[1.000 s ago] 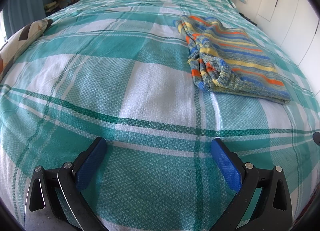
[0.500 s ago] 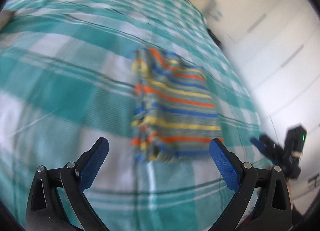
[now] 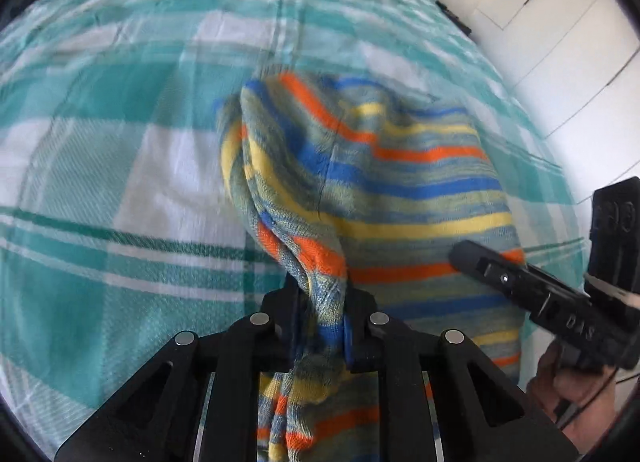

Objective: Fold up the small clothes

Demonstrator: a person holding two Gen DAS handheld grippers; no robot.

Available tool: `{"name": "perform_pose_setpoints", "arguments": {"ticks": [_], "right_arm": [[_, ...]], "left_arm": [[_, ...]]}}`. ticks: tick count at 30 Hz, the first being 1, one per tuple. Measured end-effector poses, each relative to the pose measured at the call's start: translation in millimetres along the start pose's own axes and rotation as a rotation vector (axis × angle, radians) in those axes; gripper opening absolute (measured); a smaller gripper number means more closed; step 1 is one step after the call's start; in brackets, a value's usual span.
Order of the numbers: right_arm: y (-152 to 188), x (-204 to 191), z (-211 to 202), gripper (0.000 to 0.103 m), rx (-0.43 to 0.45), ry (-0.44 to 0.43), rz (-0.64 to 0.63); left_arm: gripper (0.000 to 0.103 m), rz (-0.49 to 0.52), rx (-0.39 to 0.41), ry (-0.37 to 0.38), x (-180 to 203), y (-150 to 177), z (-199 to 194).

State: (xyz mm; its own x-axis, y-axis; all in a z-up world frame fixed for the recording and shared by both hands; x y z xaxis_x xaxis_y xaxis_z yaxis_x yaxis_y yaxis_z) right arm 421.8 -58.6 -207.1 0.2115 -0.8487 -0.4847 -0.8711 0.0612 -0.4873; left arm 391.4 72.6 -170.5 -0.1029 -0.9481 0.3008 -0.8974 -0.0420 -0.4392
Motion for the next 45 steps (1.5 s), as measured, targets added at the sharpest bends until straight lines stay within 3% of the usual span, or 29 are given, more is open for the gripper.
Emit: {"name": "perform_pose_setpoints", "arguments": {"ticks": [6, 12, 14, 15, 16, 17, 18, 20, 22, 24, 27, 32, 37, 45], "right_arm": [[-19.2, -41.4, -58.2, 0.023, 0.171, -0.003, -0.116], [-39.0, -55.0, -89.0, 0.023, 0.239, -0.018, -0.141], [-34.0, -44.1, -81.4, 0.029, 0.205, -0.008, -0.118], [-30.0, -32.6, -71.1, 0.041, 0.154, 0.02, -0.089], [-25.2, -21.9, -64.7, 0.063, 0.112, 0.071, -0.067], [-15.2, -10.9, -61.8, 0.07, 0.083, 0.145, -0.053], [-4.7, -4.4, -63.0, 0.072, 0.078, 0.202, -0.055], [16.8, -1.4, -75.9, 0.075, 0.084, 0.263, -0.092], [35.1, -7.6, -92.1, 0.087, 0.093, 0.31, -0.127], [52.8, -22.9, -112.5, 0.092, 0.11, 0.352, -0.172], [74.7, -42.3, -139.6, 0.097, 0.133, 0.413, -0.226], [101.6, -66.1, -180.6, 0.099, 0.16, 0.446, -0.245], [123.2, -85.4, -201.9, 0.099, 0.145, 0.454, -0.251], [156.0, -103.3, -229.0, 0.099, 0.074, 0.432, -0.263]], "left_arm": [[0.015, 0.081, 0.177, 0.028, 25.8, -21.3, -69.5], [0.017, 0.082, 0.236, 0.068, 27.1, -37.2, -87.9], [0.038, 0.058, 0.185, 0.042, 24.2, -32.5, -62.0], [0.063, 0.059, 0.129, 0.004, 20.3, -25.5, -42.2], [0.067, 0.067, 0.074, -0.066, 14.9, -15.2, -23.8], [0.065, 0.079, 0.045, -0.13, 10.0, -4.7, -14.7], [0.065, 0.1, 0.041, -0.192, 5.4, 8.3, -13.2], [0.071, 0.128, 0.081, -0.244, 2.3, 28.9, -26.1], [0.092, 0.132, 0.133, -0.321, 6.5, 48.0, -49.5], [0.1, 0.138, 0.201, -0.388, 15.8, 63.1, -76.5], [0.1, 0.182, 0.234, -0.502, 37.7, 83.2, -108.0], [0.1, 0.189, 0.276, -0.575, 57.2, 108.2, -146.0], [0.1, 0.107, 0.225, -0.499, 63.8, 130.2, -173.8], [0.1, 0.08, 0.214, -0.478, 79.8, 161.4, -202.7]]}}
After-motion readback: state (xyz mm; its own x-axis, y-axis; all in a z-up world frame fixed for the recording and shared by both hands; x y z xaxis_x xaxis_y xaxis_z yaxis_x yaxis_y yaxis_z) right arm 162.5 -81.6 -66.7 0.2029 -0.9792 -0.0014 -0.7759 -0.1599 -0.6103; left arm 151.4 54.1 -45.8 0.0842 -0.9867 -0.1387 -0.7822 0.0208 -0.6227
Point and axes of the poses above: each gripper's, at about its wrist camera, not at the fingertips, and z roughly the way its jaws point, x to its right, y to its underside, the point moved 1 cm from there along z, roughly the way its jaws point, and after that the axes turned 1 degree about -y, right-handed, at the moved point
